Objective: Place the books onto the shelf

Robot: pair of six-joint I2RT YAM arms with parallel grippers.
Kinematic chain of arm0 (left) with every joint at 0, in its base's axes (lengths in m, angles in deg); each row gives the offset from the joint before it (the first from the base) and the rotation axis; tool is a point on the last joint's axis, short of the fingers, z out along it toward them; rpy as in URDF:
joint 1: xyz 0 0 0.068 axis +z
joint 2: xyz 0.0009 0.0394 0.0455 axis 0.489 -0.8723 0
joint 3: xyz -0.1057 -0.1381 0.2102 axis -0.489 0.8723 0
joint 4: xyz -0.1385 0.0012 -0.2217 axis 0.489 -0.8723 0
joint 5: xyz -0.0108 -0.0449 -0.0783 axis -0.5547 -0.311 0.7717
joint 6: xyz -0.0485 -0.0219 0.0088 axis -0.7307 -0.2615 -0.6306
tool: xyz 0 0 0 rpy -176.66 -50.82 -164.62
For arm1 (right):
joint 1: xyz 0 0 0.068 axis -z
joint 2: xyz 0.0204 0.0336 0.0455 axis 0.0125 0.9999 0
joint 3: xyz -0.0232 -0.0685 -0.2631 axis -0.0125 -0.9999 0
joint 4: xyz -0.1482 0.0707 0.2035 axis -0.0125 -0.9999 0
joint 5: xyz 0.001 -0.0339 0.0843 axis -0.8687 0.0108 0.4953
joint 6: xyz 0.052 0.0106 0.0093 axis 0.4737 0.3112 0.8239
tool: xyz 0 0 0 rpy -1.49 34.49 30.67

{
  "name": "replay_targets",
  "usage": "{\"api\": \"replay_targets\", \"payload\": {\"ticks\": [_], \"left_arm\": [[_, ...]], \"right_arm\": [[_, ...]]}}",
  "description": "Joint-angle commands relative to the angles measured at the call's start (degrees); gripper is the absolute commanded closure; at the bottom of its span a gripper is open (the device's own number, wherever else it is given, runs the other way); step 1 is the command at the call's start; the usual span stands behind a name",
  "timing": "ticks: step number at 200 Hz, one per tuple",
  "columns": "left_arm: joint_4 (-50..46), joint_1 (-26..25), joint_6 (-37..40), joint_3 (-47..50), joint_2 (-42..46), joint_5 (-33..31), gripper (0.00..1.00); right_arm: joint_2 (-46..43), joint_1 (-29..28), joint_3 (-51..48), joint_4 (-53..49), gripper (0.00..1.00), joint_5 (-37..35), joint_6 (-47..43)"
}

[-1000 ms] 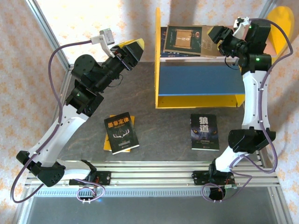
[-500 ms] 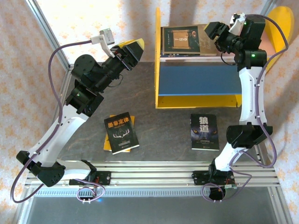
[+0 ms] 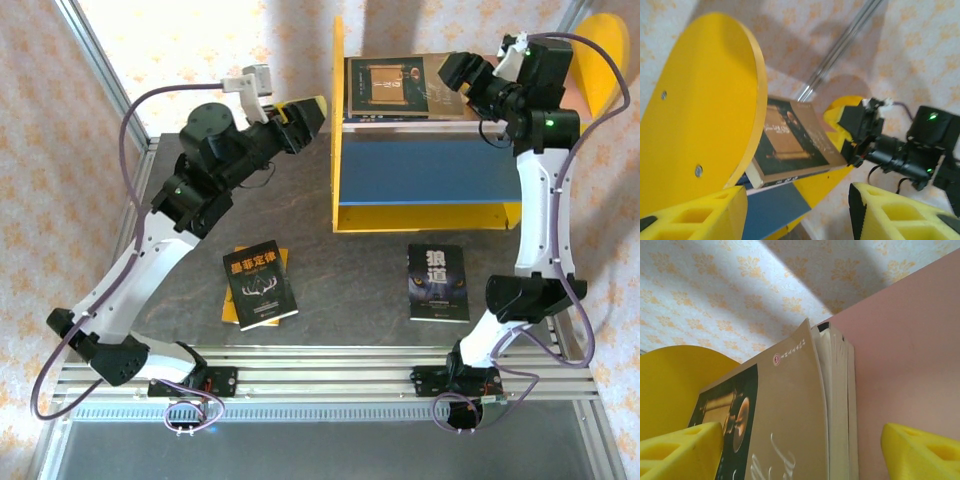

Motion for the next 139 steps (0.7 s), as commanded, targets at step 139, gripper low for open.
{"api": "replay_targets", "payload": {"ticks": [139], "left_arm": [[-4.26, -4.35, -1.35, -5.84, -7.64, 2.62, 0.48]], "right_arm": [[-8.27, -0.34, -6.55, -1.34, 0.31, -0.78, -4.79]]}}
